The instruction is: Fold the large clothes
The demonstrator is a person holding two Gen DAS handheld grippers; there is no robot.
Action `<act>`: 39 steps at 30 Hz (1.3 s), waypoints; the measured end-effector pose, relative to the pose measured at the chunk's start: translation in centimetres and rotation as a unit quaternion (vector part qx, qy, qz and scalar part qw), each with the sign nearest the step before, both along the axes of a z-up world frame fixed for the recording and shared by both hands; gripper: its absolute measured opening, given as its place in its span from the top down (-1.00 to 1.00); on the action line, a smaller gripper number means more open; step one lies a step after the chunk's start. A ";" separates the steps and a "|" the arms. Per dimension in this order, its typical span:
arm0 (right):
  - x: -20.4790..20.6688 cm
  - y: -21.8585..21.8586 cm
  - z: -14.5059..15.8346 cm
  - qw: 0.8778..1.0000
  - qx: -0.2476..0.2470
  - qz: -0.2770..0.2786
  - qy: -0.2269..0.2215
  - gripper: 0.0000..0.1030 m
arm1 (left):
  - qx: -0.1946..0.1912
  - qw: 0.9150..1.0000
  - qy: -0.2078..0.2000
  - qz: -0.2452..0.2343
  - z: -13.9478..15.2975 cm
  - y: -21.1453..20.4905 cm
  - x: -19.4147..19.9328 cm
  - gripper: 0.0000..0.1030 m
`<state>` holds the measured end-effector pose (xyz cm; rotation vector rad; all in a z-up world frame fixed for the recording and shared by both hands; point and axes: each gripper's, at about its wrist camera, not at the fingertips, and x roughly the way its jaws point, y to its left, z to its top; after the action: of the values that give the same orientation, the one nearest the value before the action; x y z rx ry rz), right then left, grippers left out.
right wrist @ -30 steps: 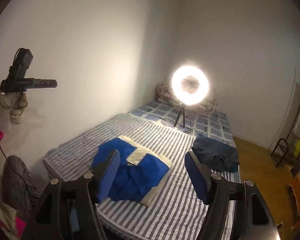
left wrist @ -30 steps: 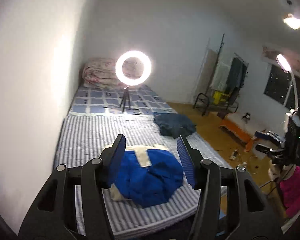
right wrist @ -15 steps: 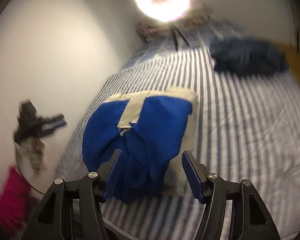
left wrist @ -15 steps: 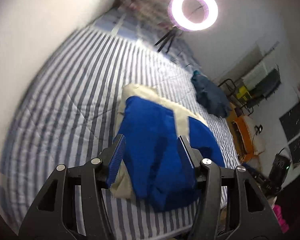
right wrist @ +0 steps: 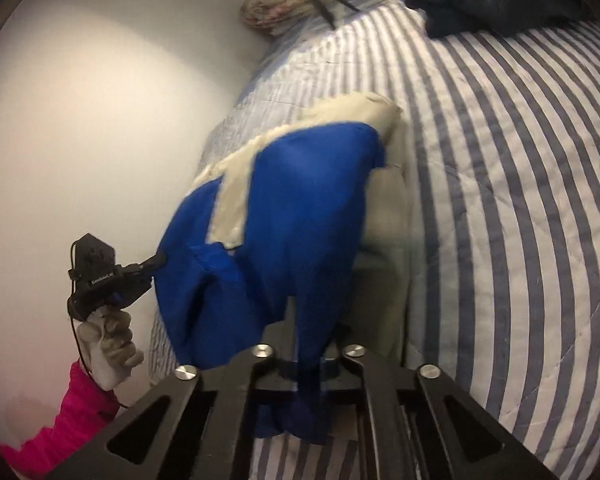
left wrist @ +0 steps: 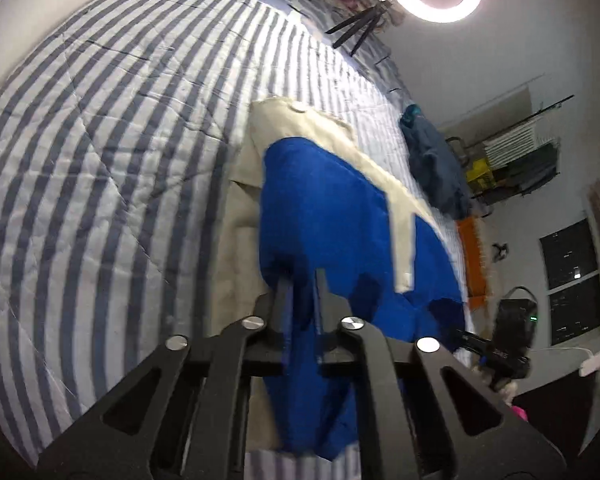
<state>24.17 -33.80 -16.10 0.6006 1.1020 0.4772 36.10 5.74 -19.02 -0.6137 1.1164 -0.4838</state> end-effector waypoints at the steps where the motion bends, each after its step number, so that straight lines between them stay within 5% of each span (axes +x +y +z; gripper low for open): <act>1: 0.0 -0.1 0.6 1.000 -0.001 0.006 -0.008 0.98 | -0.008 1.000 0.000 0.002 0.2 0.0 -0.3 0.95; 3: -0.3 -0.9 1.5 1.000 -0.011 0.008 -0.027 1.00 | -0.019 1.000 -0.001 0.001 0.6 0.3 -1.3 0.96; 9: -0.7 -1.1 -3.1 0.999 -0.037 0.006 0.039 0.98 | 0.035 0.999 0.034 -0.010 -3.5 -0.4 -1.5 0.96; 12: -1.0 -0.2 -1.1 0.995 -0.090 0.034 0.029 0.58 | 0.085 0.996 0.009 -0.026 -2.0 -1.3 -1.9 0.92; 15: -1.8 0.2 3.4 0.983 -0.171 0.052 -0.032 0.40 | 0.157 0.986 -0.037 -0.039 1.1 -2.4 -3.0 0.91; 19: -2.1 0.9 8.3 0.967 -0.207 0.045 -0.142 0.31 | 0.206 0.971 -0.113 -0.034 5.6 -4.0 -3.9 0.74; 24: 1.5 3.3 7.9 0.960 -0.211 0.026 -0.184 0.42 | 0.208 0.964 -0.160 -0.029 7.8 -7.8 -1.2 0.53; 33: 8.6 7.7 3.8 0.962 -0.227 0.061 -0.140 0.53 | 0.225 0.967 -0.114 -0.047 1.9 -10.7 6.0 0.53; 37: 10.6 7.8 -0.3 0.956 -0.263 0.091 -0.089 0.88 | 0.220 0.968 -0.091 -0.074 -1.9 -9.7 7.5 0.64; 39: 11.2 7.0 -1.6 0.965 -0.241 0.073 -0.072 0.91 | 0.212 0.969 -0.098 -0.080 -3.0 -9.2 7.8 0.74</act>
<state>35.41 -26.77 -17.70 0.0572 1.0762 0.3539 43.90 -3.47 -22.05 -0.0996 1.0414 -0.4164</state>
